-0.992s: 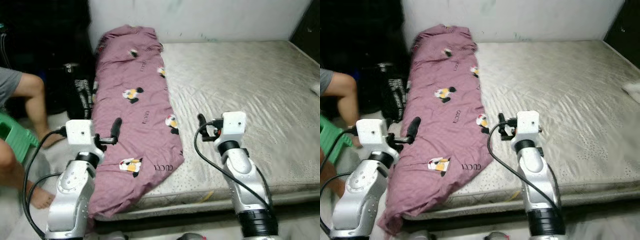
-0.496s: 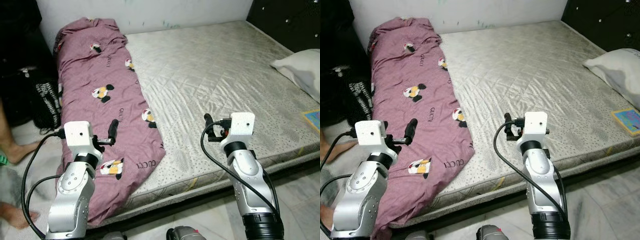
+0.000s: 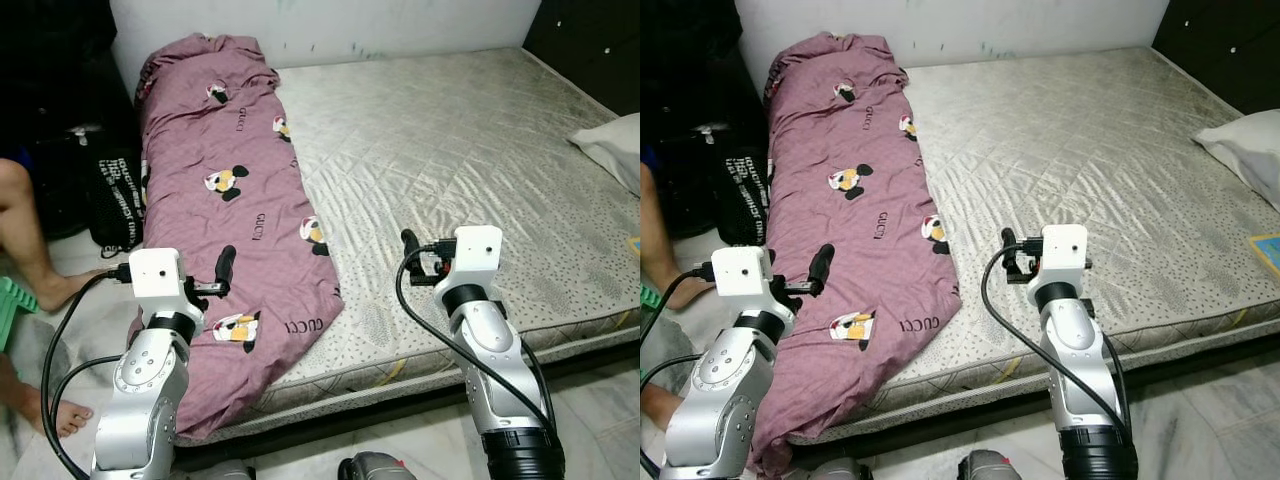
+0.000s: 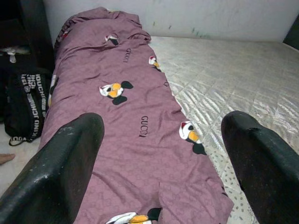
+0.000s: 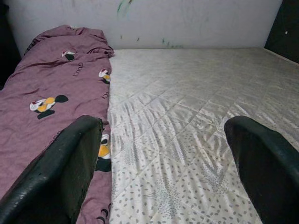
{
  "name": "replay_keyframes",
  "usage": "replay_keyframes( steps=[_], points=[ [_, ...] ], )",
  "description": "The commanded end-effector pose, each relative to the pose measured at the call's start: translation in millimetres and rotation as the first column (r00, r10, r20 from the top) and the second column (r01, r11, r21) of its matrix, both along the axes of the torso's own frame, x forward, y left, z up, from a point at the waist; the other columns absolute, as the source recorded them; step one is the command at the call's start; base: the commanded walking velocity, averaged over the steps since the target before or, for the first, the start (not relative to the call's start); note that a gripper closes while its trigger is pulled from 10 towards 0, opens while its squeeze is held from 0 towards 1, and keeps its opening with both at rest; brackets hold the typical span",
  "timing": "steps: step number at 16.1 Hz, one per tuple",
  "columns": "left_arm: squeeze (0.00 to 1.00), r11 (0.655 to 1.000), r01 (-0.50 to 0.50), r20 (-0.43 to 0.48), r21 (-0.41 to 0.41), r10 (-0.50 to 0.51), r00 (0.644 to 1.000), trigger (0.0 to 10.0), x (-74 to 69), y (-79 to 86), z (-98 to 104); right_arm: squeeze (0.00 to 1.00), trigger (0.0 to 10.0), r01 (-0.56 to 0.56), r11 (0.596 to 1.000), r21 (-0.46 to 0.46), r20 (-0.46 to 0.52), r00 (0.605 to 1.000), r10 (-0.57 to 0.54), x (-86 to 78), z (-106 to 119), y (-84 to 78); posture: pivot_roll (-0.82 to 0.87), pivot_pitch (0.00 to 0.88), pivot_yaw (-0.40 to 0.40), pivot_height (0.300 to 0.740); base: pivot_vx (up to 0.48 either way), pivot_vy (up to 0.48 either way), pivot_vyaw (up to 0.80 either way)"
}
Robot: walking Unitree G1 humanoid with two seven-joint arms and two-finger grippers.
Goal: Clean up the room
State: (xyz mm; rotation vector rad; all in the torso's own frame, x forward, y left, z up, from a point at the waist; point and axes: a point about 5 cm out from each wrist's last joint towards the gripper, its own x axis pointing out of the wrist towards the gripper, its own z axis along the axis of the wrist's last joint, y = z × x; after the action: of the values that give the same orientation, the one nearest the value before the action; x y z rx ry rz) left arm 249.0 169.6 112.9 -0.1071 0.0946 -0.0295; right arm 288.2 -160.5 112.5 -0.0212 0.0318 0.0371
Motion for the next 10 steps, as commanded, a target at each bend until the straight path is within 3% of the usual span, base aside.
replay_keyframes(
  steps=[1, 6, 10],
  points=[
    [0.0, 1.0, -0.01, -0.001, 0.009, 0.01, 1.0, 10.0, -1.9, 1.4, 1.7, 0.0, 10.0, -0.004, 1.0, 0.003, 0.005, 1.0, 0.004, -1.3, 2.9, -0.6, -0.05, 0.064, 0.01, 0.681, 0.0, 0.0, 0.0],
    [0.0, 1.0, -0.023, -0.002, -0.004, 0.023, 1.0, 10.0, -0.1, 1.6, 2.4, 0.0, 10.0, -0.02, 1.0, 0.005, 0.009, 1.0, 0.02, -0.2, 3.7, 1.1, -0.05, 0.063, 0.006, 0.616, 0.0, 0.0, 0.0],
    [0.0, 0.998, -0.064, -0.008, 0.003, 0.064, 0.998, 10.0, 3.7, 8.8, 3.5, 0.0, 10.0, -0.025, 1.0, 0.001, 0.003, 1.0, 0.025, 0.6, 3.5, 1.3, -0.05, 0.067, 0.001, 0.616, 0.0, 0.0, 0.0]
  ],
)
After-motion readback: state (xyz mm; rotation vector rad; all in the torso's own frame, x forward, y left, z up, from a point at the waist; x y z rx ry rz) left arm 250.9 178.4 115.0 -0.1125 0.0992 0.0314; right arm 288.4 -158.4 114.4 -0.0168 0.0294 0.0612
